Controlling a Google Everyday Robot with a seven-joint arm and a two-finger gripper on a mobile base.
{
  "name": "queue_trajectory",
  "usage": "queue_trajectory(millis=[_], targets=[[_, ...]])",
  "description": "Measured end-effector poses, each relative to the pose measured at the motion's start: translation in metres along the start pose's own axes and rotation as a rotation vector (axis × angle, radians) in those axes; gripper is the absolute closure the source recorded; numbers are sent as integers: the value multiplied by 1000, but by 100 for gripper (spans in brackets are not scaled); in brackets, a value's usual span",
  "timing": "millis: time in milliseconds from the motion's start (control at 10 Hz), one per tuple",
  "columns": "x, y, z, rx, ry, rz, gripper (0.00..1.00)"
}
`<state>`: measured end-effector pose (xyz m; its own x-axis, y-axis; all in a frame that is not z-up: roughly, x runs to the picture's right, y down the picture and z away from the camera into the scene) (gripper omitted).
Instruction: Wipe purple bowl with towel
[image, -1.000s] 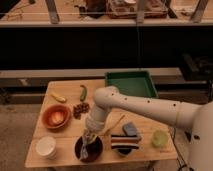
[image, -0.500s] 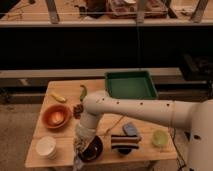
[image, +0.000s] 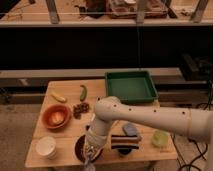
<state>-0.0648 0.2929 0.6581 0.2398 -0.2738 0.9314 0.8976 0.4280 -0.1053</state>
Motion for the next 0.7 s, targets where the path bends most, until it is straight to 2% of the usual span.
queue_trajectory(millis=[100,300,600,700], targets=[[11,15,-10,4,15,36,100],[32,20,-24,8,42,61,100],[47,1,-30,8,70,57,100],[50,-17,-30,14,80,48,100]])
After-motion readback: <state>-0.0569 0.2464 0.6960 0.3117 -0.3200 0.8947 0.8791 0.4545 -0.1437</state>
